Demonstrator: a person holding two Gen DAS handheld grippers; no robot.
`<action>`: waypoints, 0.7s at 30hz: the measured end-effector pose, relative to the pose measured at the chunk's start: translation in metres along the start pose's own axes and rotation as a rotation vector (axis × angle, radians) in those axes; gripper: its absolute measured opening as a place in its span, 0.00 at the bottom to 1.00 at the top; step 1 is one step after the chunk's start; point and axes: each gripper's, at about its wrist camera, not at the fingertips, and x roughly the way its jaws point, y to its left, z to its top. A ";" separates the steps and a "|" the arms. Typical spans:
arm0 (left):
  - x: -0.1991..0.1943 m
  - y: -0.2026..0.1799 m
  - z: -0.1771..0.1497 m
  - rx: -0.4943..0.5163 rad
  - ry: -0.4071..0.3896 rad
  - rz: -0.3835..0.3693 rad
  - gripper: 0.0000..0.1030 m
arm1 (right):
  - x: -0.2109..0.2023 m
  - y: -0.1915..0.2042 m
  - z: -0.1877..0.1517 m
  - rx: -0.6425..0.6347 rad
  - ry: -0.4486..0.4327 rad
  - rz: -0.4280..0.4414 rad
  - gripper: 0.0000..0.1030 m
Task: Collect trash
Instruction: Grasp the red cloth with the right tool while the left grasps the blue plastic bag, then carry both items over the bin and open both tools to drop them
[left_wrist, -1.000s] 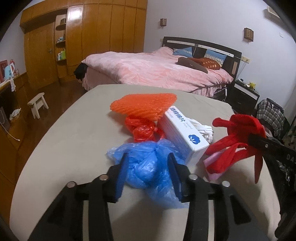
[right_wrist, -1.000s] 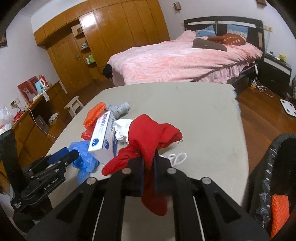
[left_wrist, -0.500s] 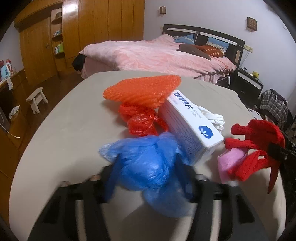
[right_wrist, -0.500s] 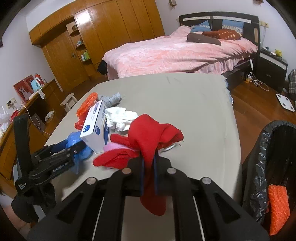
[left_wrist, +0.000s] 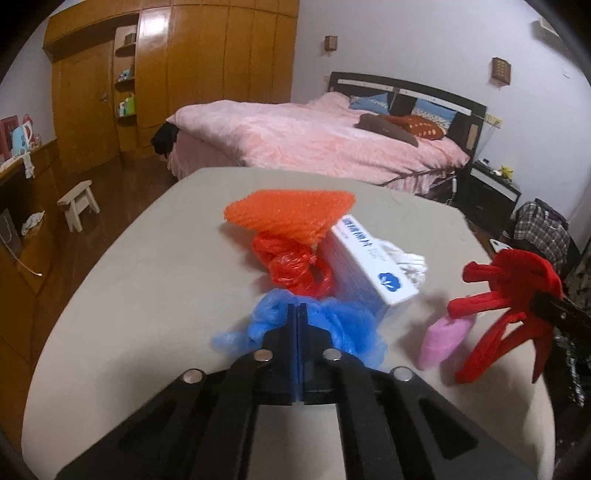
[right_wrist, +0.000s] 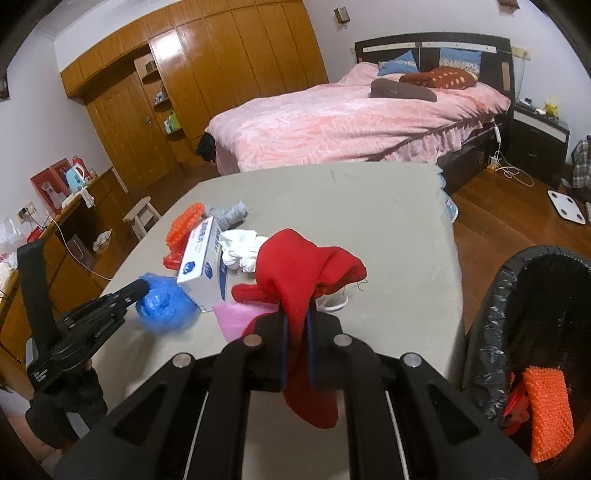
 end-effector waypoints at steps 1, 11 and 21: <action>-0.005 -0.001 0.000 0.007 -0.006 -0.007 0.00 | -0.002 0.000 0.000 -0.001 -0.004 0.000 0.07; -0.027 -0.013 -0.003 0.032 -0.017 -0.040 0.00 | -0.022 0.001 0.000 -0.005 -0.025 -0.004 0.07; -0.066 -0.049 0.016 0.088 -0.100 -0.116 0.00 | -0.062 -0.007 0.007 0.002 -0.090 -0.025 0.07</action>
